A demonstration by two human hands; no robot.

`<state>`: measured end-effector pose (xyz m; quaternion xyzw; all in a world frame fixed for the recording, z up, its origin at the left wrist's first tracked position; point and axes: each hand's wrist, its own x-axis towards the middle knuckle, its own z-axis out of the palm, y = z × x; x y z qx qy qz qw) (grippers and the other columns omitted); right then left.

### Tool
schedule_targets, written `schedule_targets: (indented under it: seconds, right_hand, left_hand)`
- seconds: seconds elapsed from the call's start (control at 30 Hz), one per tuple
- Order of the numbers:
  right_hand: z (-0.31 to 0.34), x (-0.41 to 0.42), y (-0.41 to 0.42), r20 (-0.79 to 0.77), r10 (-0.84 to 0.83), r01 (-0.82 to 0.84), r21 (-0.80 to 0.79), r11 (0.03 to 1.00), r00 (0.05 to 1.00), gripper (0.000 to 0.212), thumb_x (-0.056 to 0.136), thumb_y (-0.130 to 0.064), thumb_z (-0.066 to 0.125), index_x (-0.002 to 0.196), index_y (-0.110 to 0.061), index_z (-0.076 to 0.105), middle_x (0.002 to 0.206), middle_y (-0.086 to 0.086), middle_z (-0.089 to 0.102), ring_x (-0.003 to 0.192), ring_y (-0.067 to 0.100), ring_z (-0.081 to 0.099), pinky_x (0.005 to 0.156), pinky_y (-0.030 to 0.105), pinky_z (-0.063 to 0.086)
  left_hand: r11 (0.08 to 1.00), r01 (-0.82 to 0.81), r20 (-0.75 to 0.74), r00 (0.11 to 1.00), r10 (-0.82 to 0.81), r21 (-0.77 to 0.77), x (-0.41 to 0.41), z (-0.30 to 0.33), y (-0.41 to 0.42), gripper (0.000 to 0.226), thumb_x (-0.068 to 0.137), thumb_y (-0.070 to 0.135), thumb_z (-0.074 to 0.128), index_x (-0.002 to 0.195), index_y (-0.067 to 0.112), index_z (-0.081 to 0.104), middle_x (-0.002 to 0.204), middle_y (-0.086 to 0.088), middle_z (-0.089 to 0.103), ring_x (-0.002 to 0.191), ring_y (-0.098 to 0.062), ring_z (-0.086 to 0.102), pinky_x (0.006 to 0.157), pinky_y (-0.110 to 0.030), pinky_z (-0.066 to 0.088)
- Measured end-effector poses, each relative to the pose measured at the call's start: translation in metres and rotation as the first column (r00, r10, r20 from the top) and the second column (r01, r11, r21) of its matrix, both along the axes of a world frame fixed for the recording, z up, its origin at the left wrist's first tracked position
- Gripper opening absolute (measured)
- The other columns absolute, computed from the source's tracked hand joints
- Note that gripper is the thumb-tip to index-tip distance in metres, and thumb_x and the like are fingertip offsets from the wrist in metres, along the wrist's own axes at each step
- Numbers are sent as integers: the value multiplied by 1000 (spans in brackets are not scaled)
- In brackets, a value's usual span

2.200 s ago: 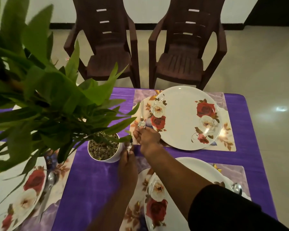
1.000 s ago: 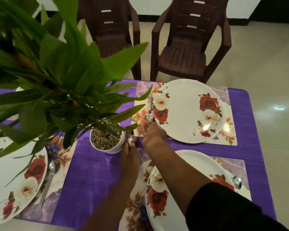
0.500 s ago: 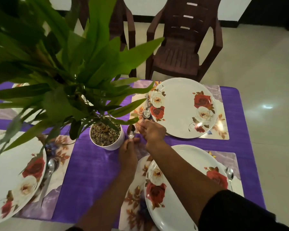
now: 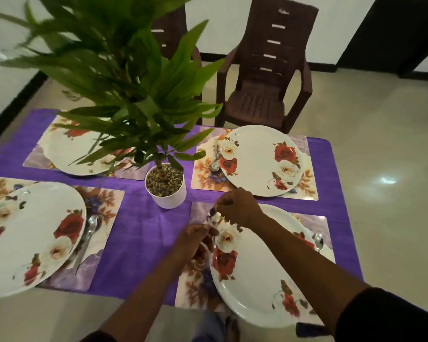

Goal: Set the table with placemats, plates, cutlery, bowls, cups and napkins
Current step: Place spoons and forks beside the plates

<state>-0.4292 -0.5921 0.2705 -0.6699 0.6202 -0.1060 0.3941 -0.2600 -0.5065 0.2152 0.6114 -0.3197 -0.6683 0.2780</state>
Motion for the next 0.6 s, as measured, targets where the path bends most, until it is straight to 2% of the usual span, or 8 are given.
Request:
schedule_targets:
  seconds: [0.07,0.17,0.27,0.33,0.43,0.5,0.6]
  right_hand:
    - [7,-7,12,29,29,-30,31,999,999,12,89,-18,73,79,-17,79,63,-2,71,54,16,70,52,29,60]
    - [8,-12,36,126,17,-23,51,998,992,12,87,-11,74,76,-14,76,63,3,72,56,20,71,55,34,62]
    - [10,-7,57,231,-34,18,73,997,972,11,88,-6,74,77,-5,76,61,9,71,55,23,69,58,41,63]
    - [15,2,67,296,-105,74,116,990,949,13,89,-3,73,76,-2,76,63,15,70,55,26,66,58,40,61]
    - [22,19,83,418,-229,146,221,964,879,14,90,3,69,77,3,75,62,22,66,54,28,61,54,36,57]
    - [22,27,90,466,-342,199,329,923,816,14,91,5,68,79,4,74,62,22,65,54,28,62,53,36,59]
    - [25,64,98,487,-409,184,445,876,772,11,91,7,67,82,7,73,64,23,67,53,27,65,51,35,59]
  left_hand:
    - [1000,25,21,999,-24,-18,2,5,16,33,108,21,49,93,12,77,66,-13,69,41,-21,58,38,-21,43]
    - [994,84,189,979,-70,-66,16,12,45,28,107,22,51,94,10,73,64,-9,71,39,-18,58,39,-20,40]
    - [985,56,345,939,3,-161,48,19,72,36,105,21,54,72,20,68,63,-8,72,37,-16,55,41,-22,41]
    - [981,-9,392,916,86,-193,75,30,82,37,106,20,53,73,20,69,63,-6,71,39,-13,55,42,-21,41]
    - [950,-185,373,888,271,-250,113,49,92,32,105,12,52,85,14,77,62,-5,70,41,-9,55,40,-19,40]
    - [920,-254,383,851,359,-297,132,59,91,31,105,11,52,86,13,77,66,-6,72,43,-10,56,42,-19,42]
    - [860,-404,349,793,500,-313,170,75,87,26,106,19,54,94,11,75,75,-8,75,56,-17,63,49,-26,48]
